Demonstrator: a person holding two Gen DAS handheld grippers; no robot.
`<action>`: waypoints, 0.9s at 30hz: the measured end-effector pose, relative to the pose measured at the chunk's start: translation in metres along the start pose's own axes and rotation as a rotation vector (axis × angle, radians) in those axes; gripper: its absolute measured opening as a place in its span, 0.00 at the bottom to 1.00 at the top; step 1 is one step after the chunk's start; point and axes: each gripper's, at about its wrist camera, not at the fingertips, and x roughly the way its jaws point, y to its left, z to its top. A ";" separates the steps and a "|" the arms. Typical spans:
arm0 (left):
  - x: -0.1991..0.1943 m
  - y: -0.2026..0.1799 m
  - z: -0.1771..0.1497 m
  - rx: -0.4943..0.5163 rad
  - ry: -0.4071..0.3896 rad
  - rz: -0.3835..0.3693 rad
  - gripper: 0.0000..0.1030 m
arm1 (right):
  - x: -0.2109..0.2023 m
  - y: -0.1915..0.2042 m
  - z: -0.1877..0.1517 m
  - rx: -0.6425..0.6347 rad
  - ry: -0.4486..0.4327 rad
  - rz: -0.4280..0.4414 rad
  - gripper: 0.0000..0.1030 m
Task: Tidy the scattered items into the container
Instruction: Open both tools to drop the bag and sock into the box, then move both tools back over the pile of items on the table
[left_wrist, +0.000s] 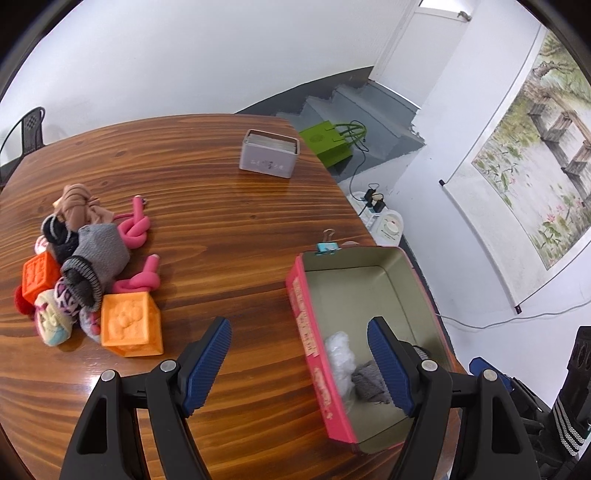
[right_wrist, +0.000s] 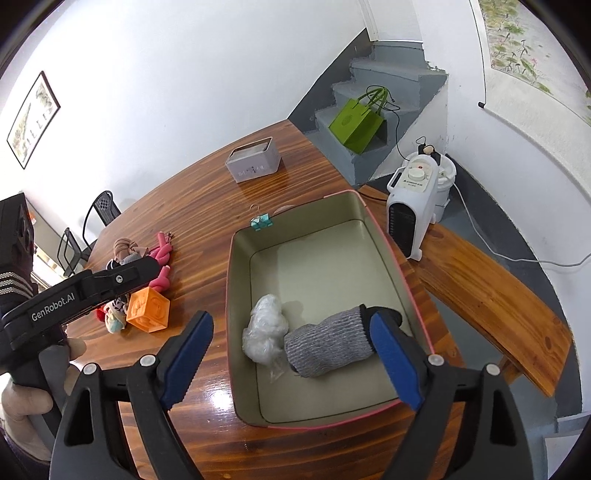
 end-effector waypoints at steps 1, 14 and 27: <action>-0.002 0.003 -0.001 -0.004 -0.002 0.008 0.75 | 0.001 0.003 -0.001 -0.002 0.003 0.002 0.87; -0.031 0.071 -0.023 -0.112 -0.001 0.110 0.75 | 0.013 0.049 -0.012 -0.057 0.041 0.047 0.87; -0.057 0.156 -0.052 -0.240 0.008 0.228 0.75 | 0.031 0.099 -0.022 -0.126 0.084 0.087 0.87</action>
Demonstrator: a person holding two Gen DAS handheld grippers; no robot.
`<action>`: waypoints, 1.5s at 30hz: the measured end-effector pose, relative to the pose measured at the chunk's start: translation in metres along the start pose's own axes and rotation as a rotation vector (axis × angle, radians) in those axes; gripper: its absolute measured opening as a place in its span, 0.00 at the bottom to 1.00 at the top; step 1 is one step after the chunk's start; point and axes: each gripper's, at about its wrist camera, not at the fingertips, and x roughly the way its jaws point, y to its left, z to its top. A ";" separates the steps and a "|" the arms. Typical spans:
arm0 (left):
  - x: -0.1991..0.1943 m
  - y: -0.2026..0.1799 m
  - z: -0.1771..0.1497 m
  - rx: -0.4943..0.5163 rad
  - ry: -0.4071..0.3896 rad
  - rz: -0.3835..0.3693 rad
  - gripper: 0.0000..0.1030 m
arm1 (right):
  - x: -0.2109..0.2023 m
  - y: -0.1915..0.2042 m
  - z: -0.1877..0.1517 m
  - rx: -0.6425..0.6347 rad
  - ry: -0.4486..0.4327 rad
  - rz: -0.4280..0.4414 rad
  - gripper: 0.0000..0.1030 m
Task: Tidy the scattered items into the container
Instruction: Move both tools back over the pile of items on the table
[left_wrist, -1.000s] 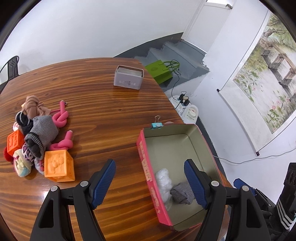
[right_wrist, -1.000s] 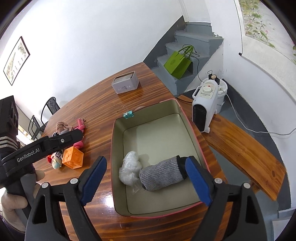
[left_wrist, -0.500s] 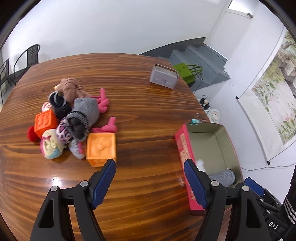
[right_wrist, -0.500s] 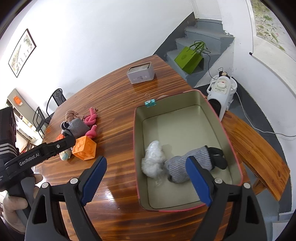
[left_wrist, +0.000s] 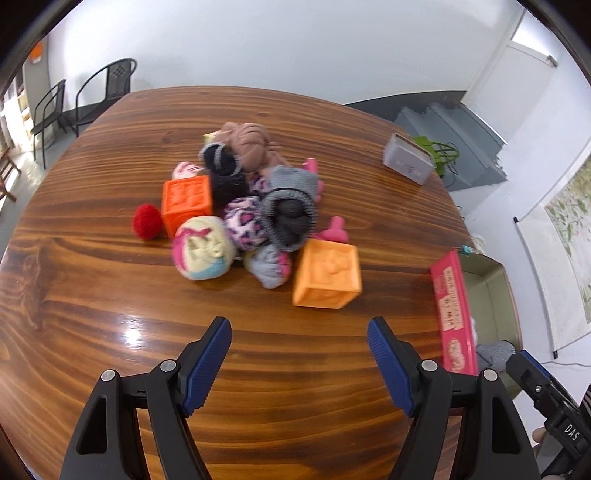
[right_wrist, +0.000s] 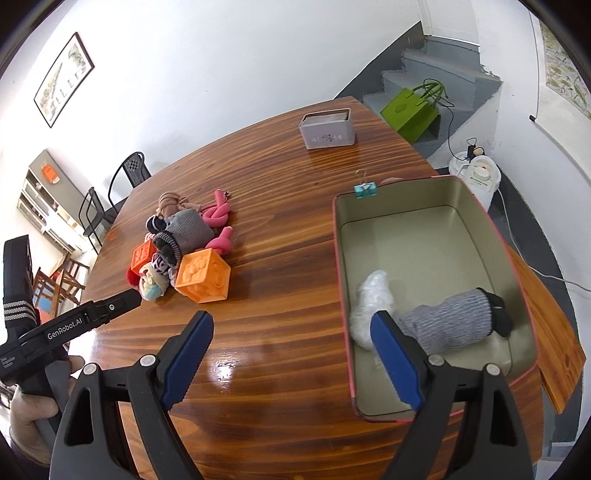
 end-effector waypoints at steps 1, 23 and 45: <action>-0.001 0.005 0.000 -0.004 0.000 0.006 0.75 | 0.002 0.004 0.000 -0.004 0.004 0.001 0.87; 0.016 0.090 0.019 -0.062 -0.006 0.045 0.75 | 0.048 0.072 -0.009 -0.056 0.081 -0.002 0.87; 0.101 0.094 0.064 0.029 0.082 -0.012 0.75 | 0.065 0.076 -0.020 0.046 0.116 -0.099 0.87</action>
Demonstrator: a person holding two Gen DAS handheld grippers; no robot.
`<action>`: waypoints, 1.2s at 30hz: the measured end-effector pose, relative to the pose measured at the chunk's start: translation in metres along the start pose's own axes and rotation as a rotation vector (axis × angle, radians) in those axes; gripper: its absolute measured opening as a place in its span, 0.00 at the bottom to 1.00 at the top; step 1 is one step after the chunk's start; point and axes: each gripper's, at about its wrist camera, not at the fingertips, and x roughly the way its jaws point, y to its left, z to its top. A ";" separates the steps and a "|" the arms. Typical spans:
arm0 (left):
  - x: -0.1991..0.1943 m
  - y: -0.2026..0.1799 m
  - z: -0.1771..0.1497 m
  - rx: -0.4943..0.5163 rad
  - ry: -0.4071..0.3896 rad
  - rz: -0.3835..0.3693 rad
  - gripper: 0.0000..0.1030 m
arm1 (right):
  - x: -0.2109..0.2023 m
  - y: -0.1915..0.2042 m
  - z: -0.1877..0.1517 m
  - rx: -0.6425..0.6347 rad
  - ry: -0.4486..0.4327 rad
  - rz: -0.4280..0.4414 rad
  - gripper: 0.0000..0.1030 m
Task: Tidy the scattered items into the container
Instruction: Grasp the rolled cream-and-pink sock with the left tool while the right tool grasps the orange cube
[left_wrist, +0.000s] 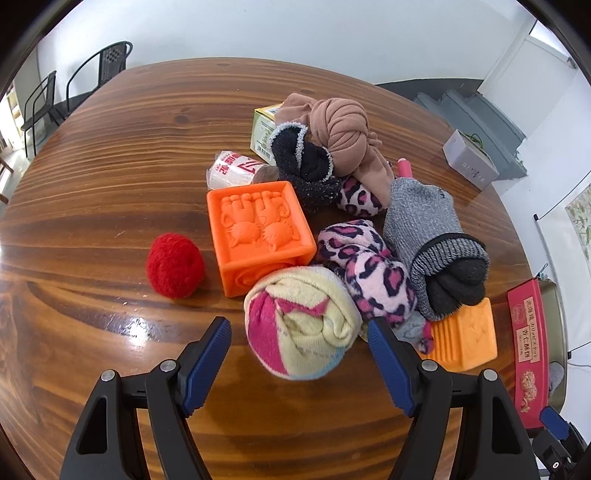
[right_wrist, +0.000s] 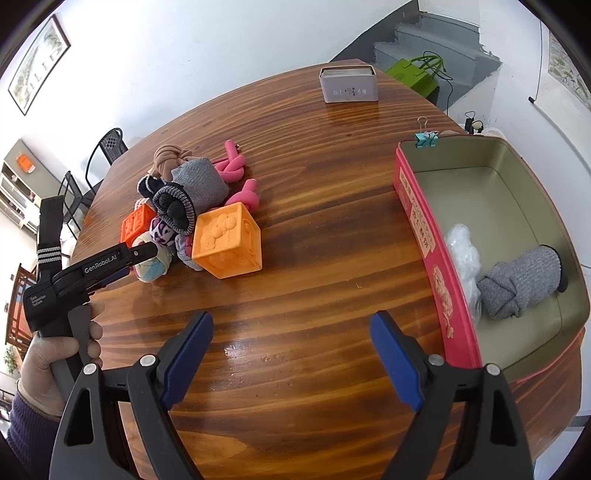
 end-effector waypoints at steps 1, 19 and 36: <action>0.003 0.000 0.001 0.003 0.005 0.001 0.75 | 0.001 0.000 0.000 0.004 0.001 -0.003 0.87; 0.029 0.000 0.007 0.069 0.009 0.038 0.89 | 0.032 0.029 0.018 -0.005 0.014 0.009 0.87; 0.028 0.000 -0.008 0.125 -0.005 0.169 1.00 | 0.043 0.040 0.028 -0.023 0.017 0.048 0.87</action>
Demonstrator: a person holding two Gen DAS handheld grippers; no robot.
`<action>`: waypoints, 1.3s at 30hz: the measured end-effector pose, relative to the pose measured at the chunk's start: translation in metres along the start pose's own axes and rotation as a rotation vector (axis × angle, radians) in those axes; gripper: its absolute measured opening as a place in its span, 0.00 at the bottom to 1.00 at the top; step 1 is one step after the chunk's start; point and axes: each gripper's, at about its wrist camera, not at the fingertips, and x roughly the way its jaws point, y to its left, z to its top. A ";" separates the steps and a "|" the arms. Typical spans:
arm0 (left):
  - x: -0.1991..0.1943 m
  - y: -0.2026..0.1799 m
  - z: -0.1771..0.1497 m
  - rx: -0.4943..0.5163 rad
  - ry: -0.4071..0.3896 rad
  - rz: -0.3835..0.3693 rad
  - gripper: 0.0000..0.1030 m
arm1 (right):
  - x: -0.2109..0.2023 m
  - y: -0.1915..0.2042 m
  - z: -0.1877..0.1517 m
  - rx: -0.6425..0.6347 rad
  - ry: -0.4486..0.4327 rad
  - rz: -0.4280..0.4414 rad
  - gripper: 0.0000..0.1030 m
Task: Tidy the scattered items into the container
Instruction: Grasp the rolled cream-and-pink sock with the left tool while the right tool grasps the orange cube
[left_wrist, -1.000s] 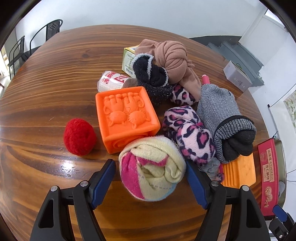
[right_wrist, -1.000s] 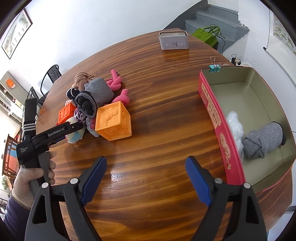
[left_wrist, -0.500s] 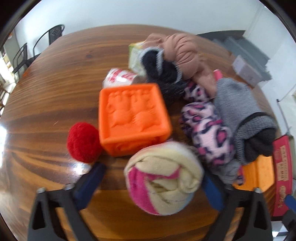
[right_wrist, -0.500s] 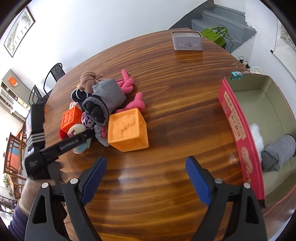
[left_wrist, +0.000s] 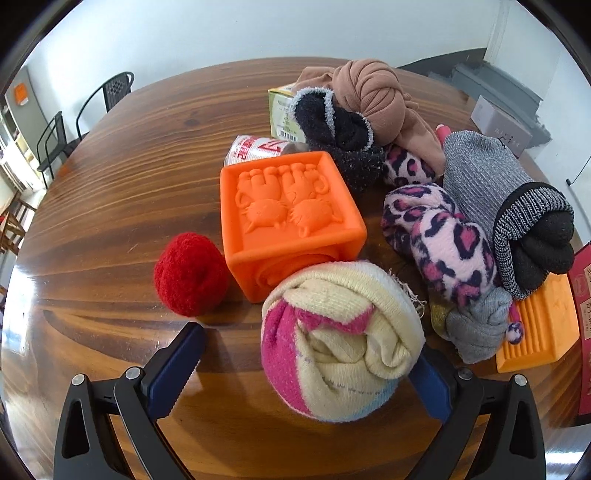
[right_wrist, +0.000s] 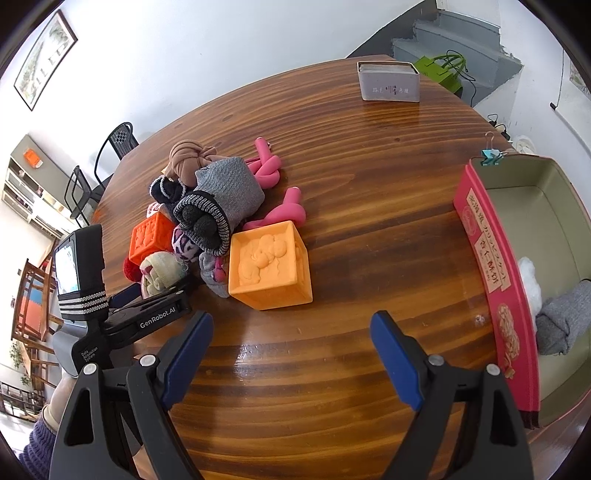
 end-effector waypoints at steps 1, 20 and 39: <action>-0.002 -0.001 -0.001 -0.008 0.001 -0.030 1.00 | -0.001 -0.001 0.000 0.000 -0.001 0.001 0.87; -0.002 -0.013 0.016 0.021 0.002 -0.166 0.68 | 0.002 -0.004 0.004 0.011 0.004 -0.001 0.87; -0.040 0.023 0.002 -0.045 -0.057 -0.176 0.66 | 0.040 0.018 0.032 -0.076 0.007 -0.020 0.87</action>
